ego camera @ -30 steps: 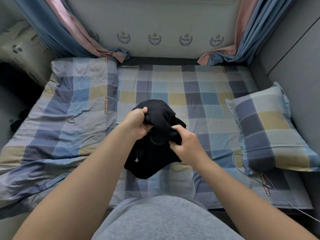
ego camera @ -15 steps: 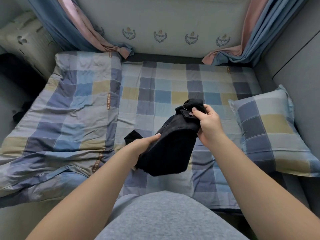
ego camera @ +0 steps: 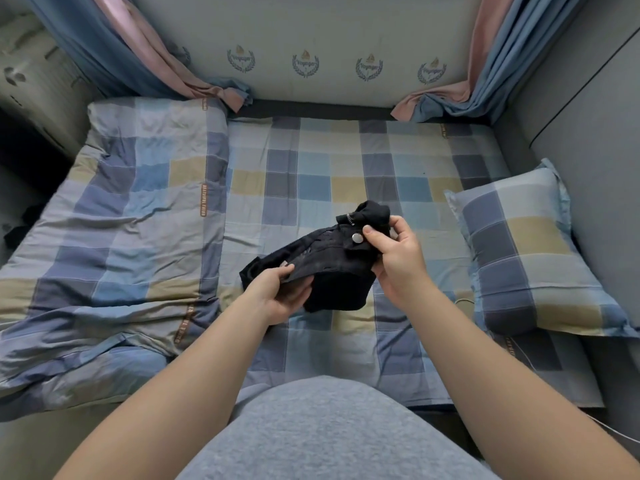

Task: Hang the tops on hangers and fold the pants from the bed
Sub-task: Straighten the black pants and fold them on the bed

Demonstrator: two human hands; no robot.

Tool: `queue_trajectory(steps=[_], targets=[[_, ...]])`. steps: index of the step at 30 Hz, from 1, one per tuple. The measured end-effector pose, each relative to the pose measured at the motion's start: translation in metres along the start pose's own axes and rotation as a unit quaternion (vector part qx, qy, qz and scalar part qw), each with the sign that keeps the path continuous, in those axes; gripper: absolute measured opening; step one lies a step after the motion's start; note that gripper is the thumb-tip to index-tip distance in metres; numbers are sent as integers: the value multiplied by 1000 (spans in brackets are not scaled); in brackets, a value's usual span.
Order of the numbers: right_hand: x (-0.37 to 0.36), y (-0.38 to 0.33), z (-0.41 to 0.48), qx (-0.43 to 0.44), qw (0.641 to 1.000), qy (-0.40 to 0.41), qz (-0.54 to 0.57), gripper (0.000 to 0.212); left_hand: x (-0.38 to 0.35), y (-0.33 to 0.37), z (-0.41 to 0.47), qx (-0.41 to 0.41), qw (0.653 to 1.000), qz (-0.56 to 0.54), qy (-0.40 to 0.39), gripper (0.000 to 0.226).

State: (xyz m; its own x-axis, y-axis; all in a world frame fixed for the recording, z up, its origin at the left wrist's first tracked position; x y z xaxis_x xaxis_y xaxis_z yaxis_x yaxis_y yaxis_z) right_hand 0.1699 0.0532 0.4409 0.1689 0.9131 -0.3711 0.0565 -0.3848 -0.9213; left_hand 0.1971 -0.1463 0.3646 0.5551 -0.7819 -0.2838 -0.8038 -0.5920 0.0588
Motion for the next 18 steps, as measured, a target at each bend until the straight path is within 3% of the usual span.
queue_trajectory(steps=[3, 5, 6, 8, 10, 11, 13, 15, 16, 18], targets=[[13, 13, -10, -38, 997, -1, -67, 11, -11, 17, -8, -96, 995, 0, 36, 35], [24, 25, -19, -98, 981, -2, -168, 7, -14, 27, -14, -154, 986, 12, 57, 40], [31, 31, -23, -147, 961, -19, -234, 10, -16, 30, -18, -185, 981, 25, 62, 42], [43, 38, -34, -263, 887, -118, -362, 23, -21, 33, -27, -246, 961, 97, 81, 38], [48, 36, -37, -305, 826, -212, -425, 26, -23, 34, -36, -291, 928, 211, 99, 26], [47, 33, -33, -278, 828, -220, -434, 23, -23, 34, -41, -309, 907, 269, 100, 23], [40, 21, -19, -148, 874, -174, -428, 24, -23, 35, -52, -343, 850, 390, 89, 29], [28, 2, -6, 3, 890, -165, -424, 55, -26, 34, -63, -361, 778, 509, 74, 35], [21, -7, -1, 64, 876, -187, -441, 71, -28, 35, -69, -365, 741, 559, 70, 36], [8, -16, 7, 151, 809, -242, -514, 91, -31, 35, -79, -377, 679, 626, 73, 32]])
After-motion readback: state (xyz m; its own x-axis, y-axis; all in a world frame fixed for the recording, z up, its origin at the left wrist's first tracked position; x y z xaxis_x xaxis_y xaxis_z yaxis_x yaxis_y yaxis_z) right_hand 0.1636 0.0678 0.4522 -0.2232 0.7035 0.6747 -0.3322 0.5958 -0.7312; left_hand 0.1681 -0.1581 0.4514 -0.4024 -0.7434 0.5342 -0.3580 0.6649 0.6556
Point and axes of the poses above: each hand's wrist, its own z-axis towards the middle knuckle, its own x-axis out of the back of the hand, y = z × x, the point moved 2 cm from there along z, towards the middle knuckle, and after that the axes turned 15 degrees about x, right-handed, at the moved point
